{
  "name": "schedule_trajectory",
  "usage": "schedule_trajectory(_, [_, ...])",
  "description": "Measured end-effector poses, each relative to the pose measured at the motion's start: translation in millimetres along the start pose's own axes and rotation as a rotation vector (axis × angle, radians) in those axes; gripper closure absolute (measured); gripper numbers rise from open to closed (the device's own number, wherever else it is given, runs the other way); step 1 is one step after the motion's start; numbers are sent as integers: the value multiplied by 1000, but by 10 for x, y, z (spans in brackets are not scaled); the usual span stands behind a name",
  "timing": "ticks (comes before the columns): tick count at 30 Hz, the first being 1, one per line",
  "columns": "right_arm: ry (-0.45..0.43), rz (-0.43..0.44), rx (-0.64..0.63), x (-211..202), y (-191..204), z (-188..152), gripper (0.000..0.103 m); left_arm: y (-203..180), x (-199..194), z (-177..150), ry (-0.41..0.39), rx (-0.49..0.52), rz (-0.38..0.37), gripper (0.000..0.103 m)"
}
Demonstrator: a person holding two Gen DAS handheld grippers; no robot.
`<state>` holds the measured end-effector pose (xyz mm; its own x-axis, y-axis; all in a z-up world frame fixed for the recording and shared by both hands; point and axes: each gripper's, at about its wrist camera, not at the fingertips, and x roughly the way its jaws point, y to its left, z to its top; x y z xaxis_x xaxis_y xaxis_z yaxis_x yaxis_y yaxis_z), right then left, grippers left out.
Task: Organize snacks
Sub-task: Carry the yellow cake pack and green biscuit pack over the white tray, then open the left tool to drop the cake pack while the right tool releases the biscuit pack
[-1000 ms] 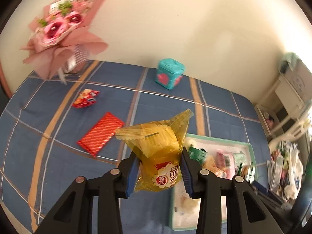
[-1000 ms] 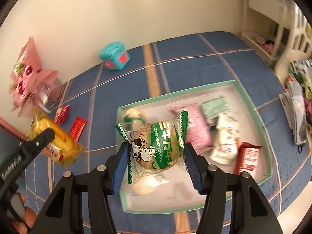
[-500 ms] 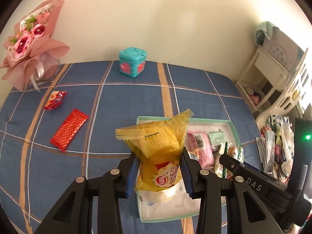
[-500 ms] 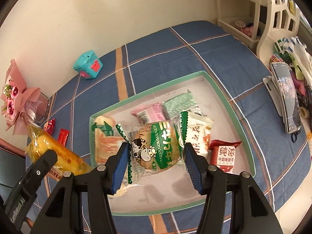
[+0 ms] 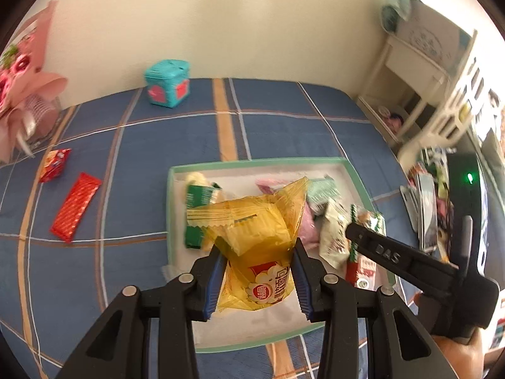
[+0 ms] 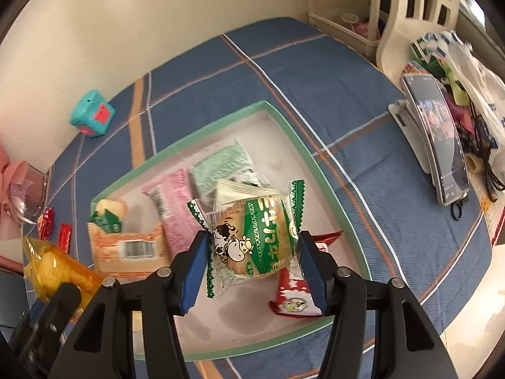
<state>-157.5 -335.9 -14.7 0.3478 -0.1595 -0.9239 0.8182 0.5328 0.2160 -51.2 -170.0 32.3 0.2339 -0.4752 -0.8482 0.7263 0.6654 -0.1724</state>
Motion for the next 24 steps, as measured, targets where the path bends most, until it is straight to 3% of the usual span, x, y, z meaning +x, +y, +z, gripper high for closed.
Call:
schedule_trajectory(8, [39, -15, -21, 74, 18, -31, 43, -141, 175, -56, 58, 45, 0, 58])
schedule_trajectory(10, [50, -21, -32, 82, 49, -41, 42, -121, 150, -45, 52, 40, -4, 41])
schedule_trajectory(16, [70, -39, -54, 105, 138, -68, 31, 71, 10, 34, 15, -8, 0, 38])
schedule_trajectory(18, [63, -44, -71, 94, 189, -80, 22, 195, -41, 78, -2, -34, 13, 36])
schedule_trajectory(21, [39, -41, -96, 58, 273, -98, 17, 452, -111, 150, -31, -75, 83, 27])
schedule_trajectory(24, [15, -29, -119, 17, 383, -117, 17, 802, -153, 196, -50, -123, 213, 21])
